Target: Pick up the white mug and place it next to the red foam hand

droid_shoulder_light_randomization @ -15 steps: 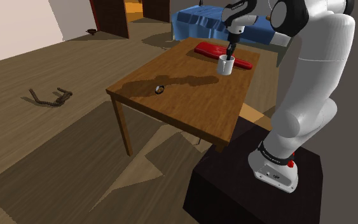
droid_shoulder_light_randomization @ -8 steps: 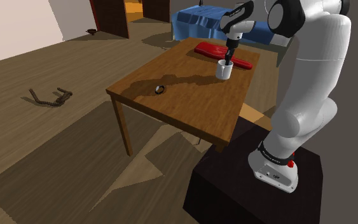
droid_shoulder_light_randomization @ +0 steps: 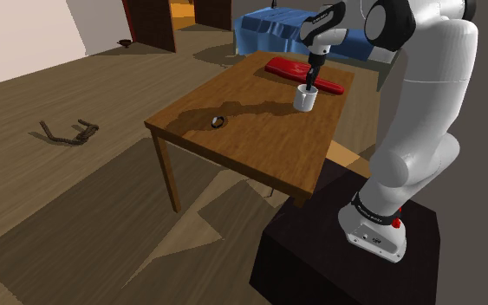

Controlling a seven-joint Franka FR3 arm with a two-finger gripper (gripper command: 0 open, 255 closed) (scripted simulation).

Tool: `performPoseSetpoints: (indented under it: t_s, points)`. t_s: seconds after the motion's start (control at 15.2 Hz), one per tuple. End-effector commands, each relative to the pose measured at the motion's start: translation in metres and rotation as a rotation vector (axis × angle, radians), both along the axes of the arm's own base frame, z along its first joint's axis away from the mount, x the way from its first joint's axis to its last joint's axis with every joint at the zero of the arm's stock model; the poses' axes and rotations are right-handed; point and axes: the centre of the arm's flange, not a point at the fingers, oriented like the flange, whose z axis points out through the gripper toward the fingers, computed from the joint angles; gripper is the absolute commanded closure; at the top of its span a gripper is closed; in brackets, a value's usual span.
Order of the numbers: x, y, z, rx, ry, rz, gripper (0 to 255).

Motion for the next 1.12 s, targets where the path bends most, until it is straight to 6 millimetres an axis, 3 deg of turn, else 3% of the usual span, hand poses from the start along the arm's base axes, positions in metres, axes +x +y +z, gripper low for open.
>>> performPoseSetpoints:
  t_s: [0.0,0.26,0.53,1.06]
  points:
    - [0.0,0.0,0.0,0.0,0.0,0.0,0]
    - [0.0,0.0,0.0,0.0,0.0,0.0,0]
    - [0.002,0.0,0.05,0.0,0.0,0.0,0]
    - [0.002,0.0,0.05,0.0,0.0,0.0,0]
